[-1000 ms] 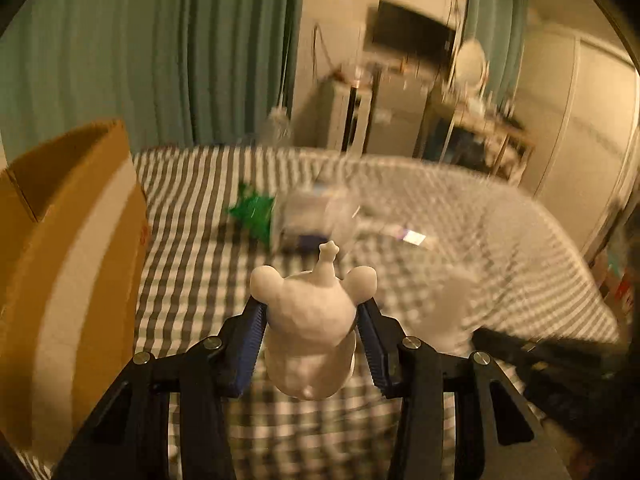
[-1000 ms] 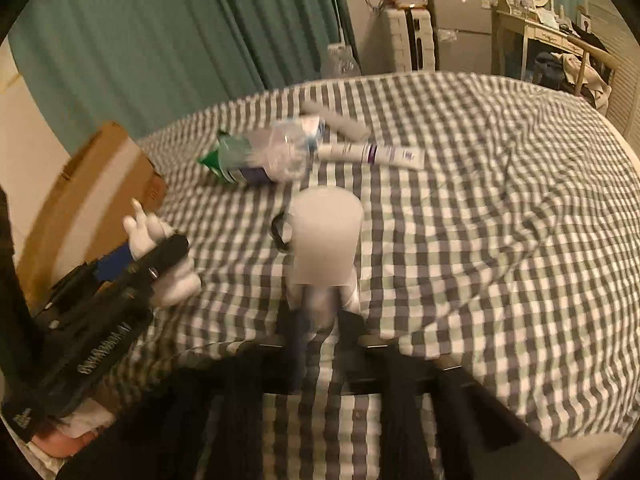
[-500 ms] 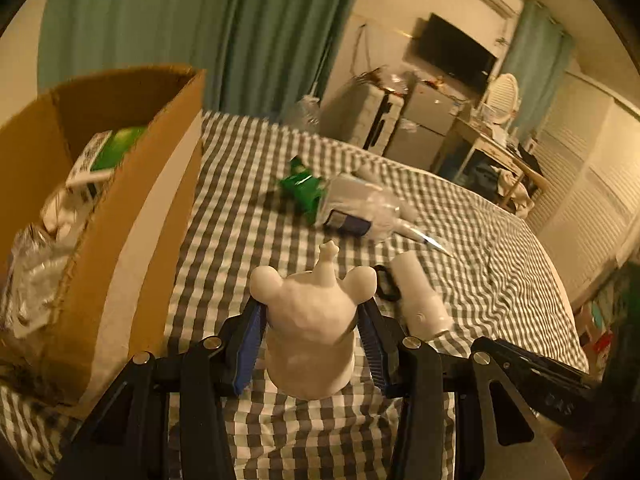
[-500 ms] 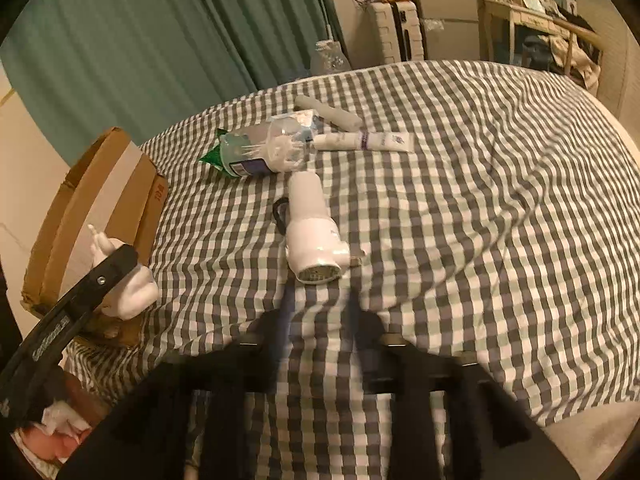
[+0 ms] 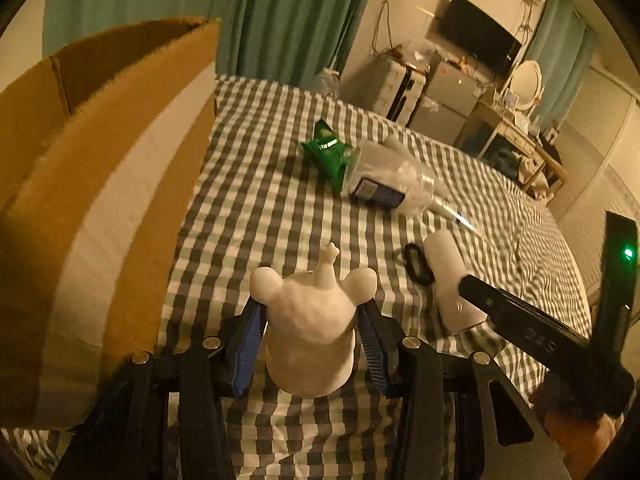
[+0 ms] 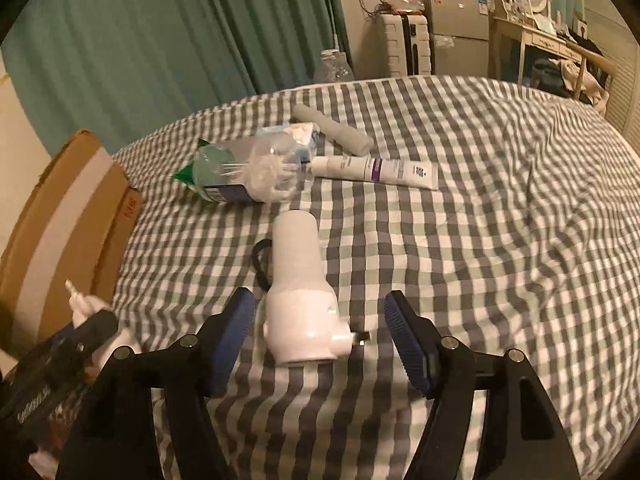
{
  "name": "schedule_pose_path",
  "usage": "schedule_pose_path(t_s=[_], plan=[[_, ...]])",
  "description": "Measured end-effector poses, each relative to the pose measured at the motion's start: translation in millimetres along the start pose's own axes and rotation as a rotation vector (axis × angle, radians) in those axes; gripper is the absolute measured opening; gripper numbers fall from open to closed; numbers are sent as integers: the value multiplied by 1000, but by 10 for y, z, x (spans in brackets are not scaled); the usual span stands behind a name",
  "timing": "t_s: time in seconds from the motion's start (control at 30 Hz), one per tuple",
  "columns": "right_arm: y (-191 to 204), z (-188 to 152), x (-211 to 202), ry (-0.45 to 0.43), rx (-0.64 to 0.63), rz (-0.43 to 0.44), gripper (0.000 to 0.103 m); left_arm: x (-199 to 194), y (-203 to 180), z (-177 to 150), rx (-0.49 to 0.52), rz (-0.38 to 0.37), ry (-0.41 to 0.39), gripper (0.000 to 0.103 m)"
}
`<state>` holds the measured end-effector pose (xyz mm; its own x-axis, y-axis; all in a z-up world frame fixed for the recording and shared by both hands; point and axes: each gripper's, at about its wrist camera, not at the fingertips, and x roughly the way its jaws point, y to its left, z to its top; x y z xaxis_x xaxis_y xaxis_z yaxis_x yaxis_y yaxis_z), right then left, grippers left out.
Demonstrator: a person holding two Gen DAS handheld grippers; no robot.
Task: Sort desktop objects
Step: 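Carry the figurine and hair dryer into the cardboard box and release both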
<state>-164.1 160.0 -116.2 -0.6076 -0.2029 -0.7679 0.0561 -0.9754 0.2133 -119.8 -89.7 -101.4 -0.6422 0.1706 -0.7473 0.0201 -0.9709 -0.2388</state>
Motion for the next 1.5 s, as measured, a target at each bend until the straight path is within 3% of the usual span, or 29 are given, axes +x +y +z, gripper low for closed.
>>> schedule_pose_path(t_s=[0.07,0.2,0.23,0.3,0.33,0.5,0.67,0.87,0.93,1.07,1.13,1.33,1.5], plan=[[5,-9,100,25,9,22,68,22,-37,-14,21,8,6,46],[107,-34,218,67,-44,-15,68,51,-93,-33,55,26,17,46],[131,-42,212,70,-61,-18,66,56,-99,-34,59,30,19,46],[140,-49,193,76,-75,-17,51,56,-104,-38,62,36,20,46],[141,-55,176,81,-80,-13,49,49,-104,-37,62,38,17,46],[135,-109,94,86,-100,-7,49,-40,-100,-28,61,41,-14,47],[121,-128,-146,54,-90,13,49,-203,-133,-30,70,27,-65,47],[134,-98,-710,-35,-43,112,48,-493,-317,10,124,9,-151,47],[161,-69,-904,-74,-36,143,48,-607,-473,88,183,35,-165,47],[305,43,-1237,-136,-40,170,48,-1032,-599,381,212,-27,-235,47],[448,96,-1430,-181,-91,159,48,-1224,-527,580,202,-50,-254,47],[959,292,-1763,-226,-103,292,48,-1596,66,1117,127,-37,-238,47],[1616,445,-1752,-203,-156,398,48,-1724,780,1251,63,126,-217,47]])
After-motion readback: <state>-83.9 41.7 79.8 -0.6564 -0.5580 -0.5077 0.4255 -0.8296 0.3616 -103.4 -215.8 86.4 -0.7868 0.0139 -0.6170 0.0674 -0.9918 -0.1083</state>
